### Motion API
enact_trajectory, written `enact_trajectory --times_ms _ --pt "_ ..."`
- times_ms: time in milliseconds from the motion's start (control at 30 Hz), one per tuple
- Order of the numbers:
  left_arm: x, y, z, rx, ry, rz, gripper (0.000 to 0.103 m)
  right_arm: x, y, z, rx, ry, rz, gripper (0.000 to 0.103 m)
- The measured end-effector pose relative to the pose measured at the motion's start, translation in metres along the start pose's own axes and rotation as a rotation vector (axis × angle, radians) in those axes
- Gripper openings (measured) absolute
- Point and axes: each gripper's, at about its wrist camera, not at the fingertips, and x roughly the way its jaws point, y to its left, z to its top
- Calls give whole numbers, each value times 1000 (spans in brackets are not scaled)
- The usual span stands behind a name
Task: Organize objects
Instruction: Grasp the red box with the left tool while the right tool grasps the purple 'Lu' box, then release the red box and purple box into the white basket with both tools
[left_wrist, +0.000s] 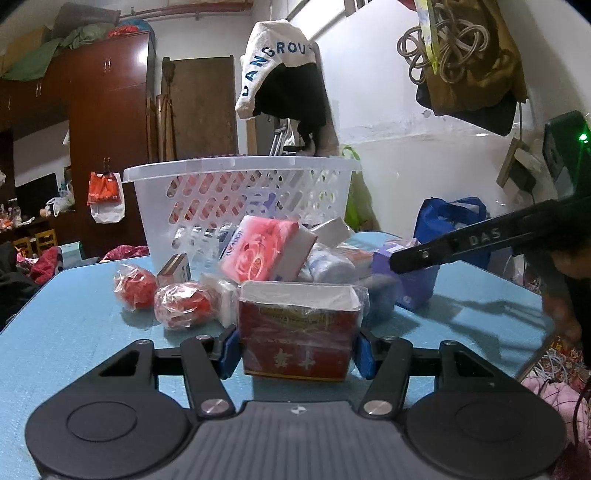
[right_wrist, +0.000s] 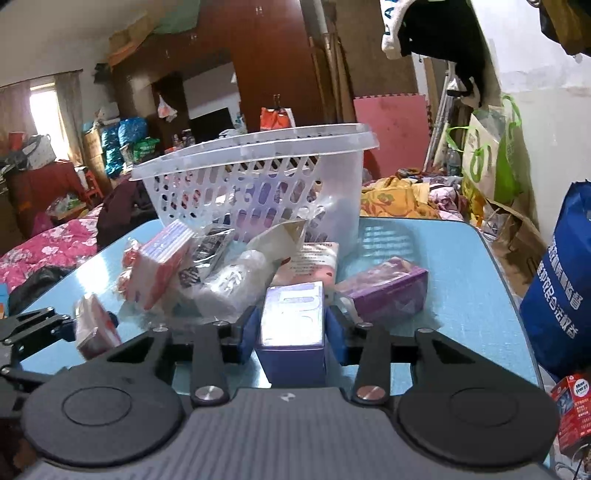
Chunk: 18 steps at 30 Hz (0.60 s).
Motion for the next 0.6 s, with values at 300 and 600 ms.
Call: enact_trajectory --times_ms 300,600 --pt "-6 5 2 -11 -24 -8 62 7 4 -4 -48 35 -9 43" --pt "-5 41 110 -85 -110 -8 62 -40 25 94 -110 -247 80 43"
